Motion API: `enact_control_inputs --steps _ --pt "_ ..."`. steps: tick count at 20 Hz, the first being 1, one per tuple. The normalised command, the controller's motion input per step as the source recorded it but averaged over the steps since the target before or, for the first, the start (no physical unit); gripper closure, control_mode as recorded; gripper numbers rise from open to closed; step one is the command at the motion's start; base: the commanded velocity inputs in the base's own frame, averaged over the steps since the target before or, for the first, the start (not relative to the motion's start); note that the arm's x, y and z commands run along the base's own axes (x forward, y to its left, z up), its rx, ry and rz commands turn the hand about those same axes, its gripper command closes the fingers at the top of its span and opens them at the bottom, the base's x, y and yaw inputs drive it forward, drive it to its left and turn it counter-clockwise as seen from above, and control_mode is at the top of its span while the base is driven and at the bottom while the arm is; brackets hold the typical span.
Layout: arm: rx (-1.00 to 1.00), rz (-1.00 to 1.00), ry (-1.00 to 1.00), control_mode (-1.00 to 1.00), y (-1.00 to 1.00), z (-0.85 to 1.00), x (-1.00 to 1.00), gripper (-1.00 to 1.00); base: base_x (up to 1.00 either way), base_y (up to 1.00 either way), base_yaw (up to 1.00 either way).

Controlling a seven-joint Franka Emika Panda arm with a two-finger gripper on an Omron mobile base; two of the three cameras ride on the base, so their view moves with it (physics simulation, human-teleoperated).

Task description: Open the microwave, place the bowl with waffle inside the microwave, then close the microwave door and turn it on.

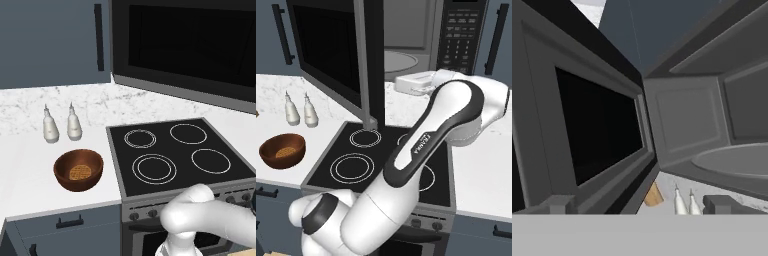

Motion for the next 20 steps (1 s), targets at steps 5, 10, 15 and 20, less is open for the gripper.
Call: enact_control_inputs --steps 5,10,15,20 --pt "0.00 0.03 0.00 -1.00 0.38 0.00 -0.37 -1.00 0.00 0.00 0.00" --pt "0.00 0.01 0.00 -1.00 0.71 0.04 -0.53 -1.00 0.00 0.00 0.00" --pt "0.00 0.00 0.00 -1.00 0.99 0.01 -0.17 -1.00 0.00 0.00 0.00" --pt "0.00 -0.02 -0.02 -1.00 1.00 0.02 -0.09 -1.00 0.00 0.00 0.00"
